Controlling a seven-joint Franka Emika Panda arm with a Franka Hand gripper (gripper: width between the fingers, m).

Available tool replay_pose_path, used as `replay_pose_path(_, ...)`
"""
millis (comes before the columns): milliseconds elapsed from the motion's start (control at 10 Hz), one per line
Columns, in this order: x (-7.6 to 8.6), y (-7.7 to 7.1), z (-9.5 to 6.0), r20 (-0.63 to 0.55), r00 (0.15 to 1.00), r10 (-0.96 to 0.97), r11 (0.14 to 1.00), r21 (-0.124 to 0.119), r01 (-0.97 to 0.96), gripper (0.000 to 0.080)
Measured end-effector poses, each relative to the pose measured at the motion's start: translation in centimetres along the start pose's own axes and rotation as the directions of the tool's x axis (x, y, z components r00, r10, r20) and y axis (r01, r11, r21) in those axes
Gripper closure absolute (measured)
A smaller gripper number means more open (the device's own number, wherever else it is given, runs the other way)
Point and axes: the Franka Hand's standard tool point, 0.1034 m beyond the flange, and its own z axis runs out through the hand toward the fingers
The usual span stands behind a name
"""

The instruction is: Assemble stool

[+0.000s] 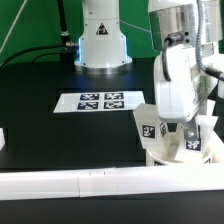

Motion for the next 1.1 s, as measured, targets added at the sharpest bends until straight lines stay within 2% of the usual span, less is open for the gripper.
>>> replay_pose_path(300, -0.15, 0.11, 0.02, 0.013, 0.999, 0.046, 0.999, -0.004, -0.046, 0.0462)
replay_pose_path(400, -0.08, -0.03, 0.04, 0.033, 0.991, 0.128, 0.992, 0.003, -0.128, 0.0462)
replay_pose_path(700, -0.39, 0.21, 0.11, 0.122, 0.945, 0.302, 0.951, 0.029, -0.308, 0.0462)
replay_pose_path(900, -0.67, 0.38, 0.11, 0.154, 0.927, 0.342, 0.93, 0.084, -0.357, 0.0462)
replay_pose_path(1100, -0.83, 0.57, 0.08, 0.142, 0.953, 0.268, 0.955, 0.094, -0.283, 0.0462)
